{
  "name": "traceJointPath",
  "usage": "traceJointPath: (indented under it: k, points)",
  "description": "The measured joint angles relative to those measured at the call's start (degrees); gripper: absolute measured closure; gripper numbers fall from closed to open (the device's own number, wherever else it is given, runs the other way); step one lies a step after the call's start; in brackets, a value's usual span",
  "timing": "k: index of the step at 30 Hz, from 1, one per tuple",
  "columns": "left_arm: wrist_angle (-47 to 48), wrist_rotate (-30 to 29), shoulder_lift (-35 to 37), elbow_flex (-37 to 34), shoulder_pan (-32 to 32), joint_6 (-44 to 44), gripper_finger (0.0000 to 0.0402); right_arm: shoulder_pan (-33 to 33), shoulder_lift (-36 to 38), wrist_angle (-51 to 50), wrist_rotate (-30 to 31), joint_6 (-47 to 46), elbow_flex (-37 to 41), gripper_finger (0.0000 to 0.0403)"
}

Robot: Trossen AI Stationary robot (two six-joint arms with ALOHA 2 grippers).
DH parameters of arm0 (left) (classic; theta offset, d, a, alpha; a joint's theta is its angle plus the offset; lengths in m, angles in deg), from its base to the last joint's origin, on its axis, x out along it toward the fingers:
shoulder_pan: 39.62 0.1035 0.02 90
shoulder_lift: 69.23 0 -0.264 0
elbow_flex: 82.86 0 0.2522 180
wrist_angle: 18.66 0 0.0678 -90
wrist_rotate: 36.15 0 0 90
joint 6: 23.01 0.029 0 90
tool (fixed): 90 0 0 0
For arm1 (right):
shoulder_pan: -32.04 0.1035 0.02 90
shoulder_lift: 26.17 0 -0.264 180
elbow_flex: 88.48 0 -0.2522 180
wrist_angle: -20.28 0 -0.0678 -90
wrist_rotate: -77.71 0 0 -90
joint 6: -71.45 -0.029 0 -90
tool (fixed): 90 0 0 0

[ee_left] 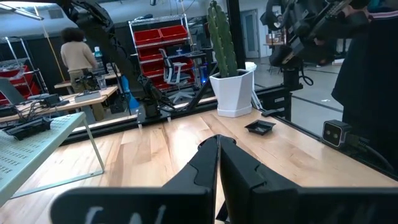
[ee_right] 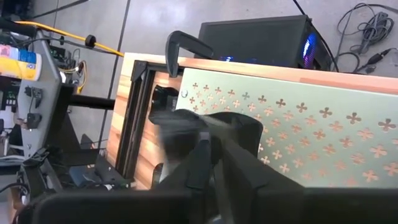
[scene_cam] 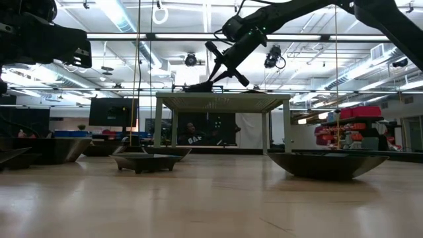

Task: Pick & Place Mini shaped plates
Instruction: Stack the distorted square plate on top of the distorted square plate on the shelf, then stack the leaf shaped plate on top of the leaf shaped plate on the shelf

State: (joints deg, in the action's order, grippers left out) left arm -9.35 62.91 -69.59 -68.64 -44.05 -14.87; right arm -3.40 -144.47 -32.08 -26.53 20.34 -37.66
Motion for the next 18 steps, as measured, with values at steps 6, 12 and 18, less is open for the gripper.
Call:
traceJointPath:
  k: [6, 12, 18]
  points:
    - [0.0, 0.0, 0.0, 0.0, 0.0, 0.0, 0.0378, -0.1, 0.0, 0.2, -0.2, 0.0, 0.0, 0.0299]
    - [0.0, 0.0, 0.0, 0.0, 0.0, 0.0, 0.0378, -0.2, 0.0, 0.2, -0.3, -0.9, 0.0, 0.0244]
    - [0.0, 0.0, 0.0, 0.0, 0.0, 0.0, 0.0378, -0.2, 0.8, -0.2, -2.5, 2.3, 0.0, 0.0214]
